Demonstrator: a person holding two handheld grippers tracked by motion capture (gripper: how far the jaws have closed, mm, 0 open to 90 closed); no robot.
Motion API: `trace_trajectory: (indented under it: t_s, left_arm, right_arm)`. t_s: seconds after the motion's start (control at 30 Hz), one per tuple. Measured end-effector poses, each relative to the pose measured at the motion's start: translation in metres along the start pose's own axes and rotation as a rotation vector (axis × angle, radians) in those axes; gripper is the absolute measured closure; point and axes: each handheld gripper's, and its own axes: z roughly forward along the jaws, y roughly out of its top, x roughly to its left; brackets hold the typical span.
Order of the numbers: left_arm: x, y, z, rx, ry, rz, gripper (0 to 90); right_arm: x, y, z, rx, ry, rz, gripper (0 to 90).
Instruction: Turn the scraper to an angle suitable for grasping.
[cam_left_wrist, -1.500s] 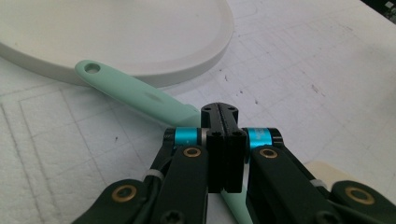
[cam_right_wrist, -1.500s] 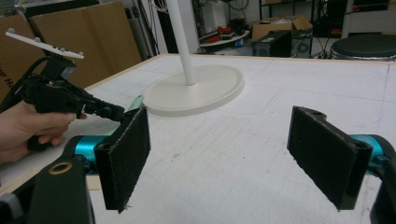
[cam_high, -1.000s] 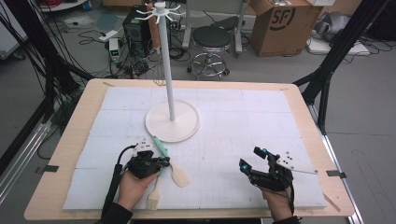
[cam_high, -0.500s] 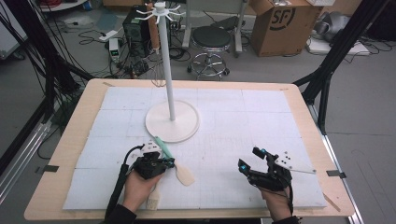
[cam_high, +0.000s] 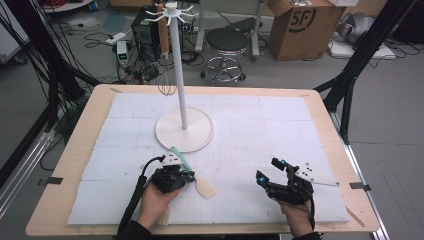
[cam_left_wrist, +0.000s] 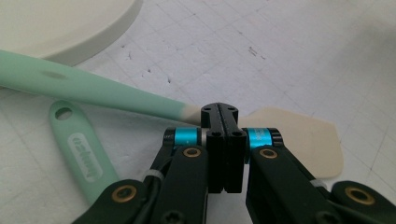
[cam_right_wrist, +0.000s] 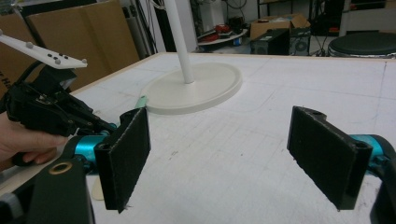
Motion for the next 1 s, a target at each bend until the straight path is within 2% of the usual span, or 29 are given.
trace_trajectory:
  t_s: [0.13, 0.27, 0.63, 0.8, 1.0]
  left_arm:
    - [-0.002, 0.001, 0.002, 0.0, -0.004, 0.008, 89.8]
    - [-0.001, 0.003, 0.004, 0.003, -0.017, -0.006, 89.8]
    - [-0.002, 0.008, 0.006, 0.029, -0.016, 0.01, 89.8]
    - [-0.006, 0.01, 0.007, 0.048, -0.006, 0.033, 89.9]
    - [-0.005, 0.012, 0.01, 0.042, -0.021, 0.014, 89.8]
  right_arm:
    - [-0.001, 0.0, -0.002, -0.006, -0.005, 0.001, 20.8]
    - [-0.001, -0.001, -0.004, -0.002, -0.011, 0.001, 20.8]
    - [-0.002, -0.002, -0.009, -0.003, -0.023, 0.006, 20.8]
    - [-0.002, -0.003, -0.008, 0.001, -0.026, 0.004, 20.8]
    - [-0.002, -0.003, -0.012, -0.002, -0.034, 0.004, 20.8]
